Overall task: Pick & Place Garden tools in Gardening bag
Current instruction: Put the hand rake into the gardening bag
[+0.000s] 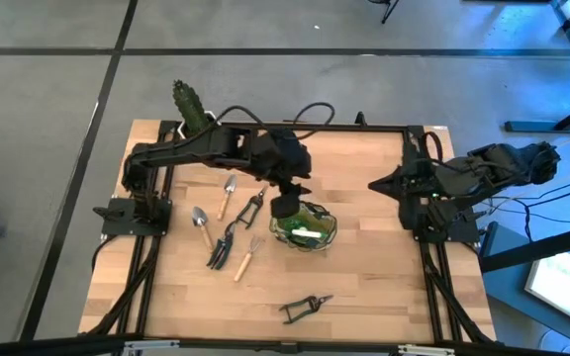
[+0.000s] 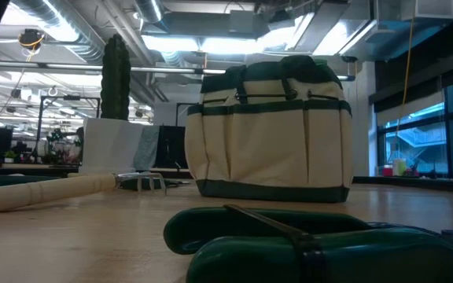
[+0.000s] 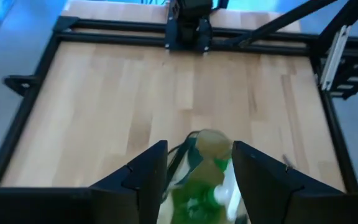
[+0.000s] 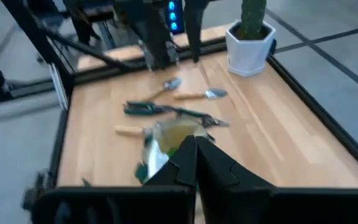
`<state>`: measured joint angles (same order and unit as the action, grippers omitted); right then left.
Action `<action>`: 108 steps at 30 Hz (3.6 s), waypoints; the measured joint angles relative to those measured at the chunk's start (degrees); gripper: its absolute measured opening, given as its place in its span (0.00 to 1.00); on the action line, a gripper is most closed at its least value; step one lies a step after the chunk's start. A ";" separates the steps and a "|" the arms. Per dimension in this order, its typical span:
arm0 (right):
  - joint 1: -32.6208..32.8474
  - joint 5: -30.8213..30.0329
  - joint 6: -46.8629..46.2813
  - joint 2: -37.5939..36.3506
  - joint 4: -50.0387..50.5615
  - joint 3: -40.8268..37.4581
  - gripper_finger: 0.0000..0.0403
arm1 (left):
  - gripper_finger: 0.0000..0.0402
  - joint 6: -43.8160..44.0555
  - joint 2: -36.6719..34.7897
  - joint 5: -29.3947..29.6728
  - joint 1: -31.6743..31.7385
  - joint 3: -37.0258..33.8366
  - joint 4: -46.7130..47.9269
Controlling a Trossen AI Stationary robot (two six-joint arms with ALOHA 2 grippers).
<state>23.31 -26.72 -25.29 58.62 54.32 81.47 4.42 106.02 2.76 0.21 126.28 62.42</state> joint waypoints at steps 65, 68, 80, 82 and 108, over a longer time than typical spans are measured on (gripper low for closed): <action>-10.84 -2.55 1.48 11.27 -16.82 -0.02 0.51 | 0.13 30.89 -42.61 -3.80 -3.80 -77.05 -38.55; -10.85 -0.28 -0.43 11.24 -16.40 -0.02 0.51 | 0.13 30.75 -42.20 -3.92 -3.11 -77.05 -39.07; -10.83 5.58 -2.83 11.24 -12.95 -0.02 0.49 | 0.13 34.09 -36.69 -11.86 6.04 -77.05 -36.72; -10.82 7.78 -2.81 11.24 -12.94 -0.02 0.49 | 0.13 31.70 -36.65 -11.65 5.72 -77.05 -35.39; -8.01 15.33 4.81 10.73 -13.02 -0.04 0.49 | 0.12 30.84 -36.70 -11.89 5.42 -77.05 -31.27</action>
<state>15.30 -11.40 -20.48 69.35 41.30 81.43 35.27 69.32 -9.13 5.63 49.23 31.16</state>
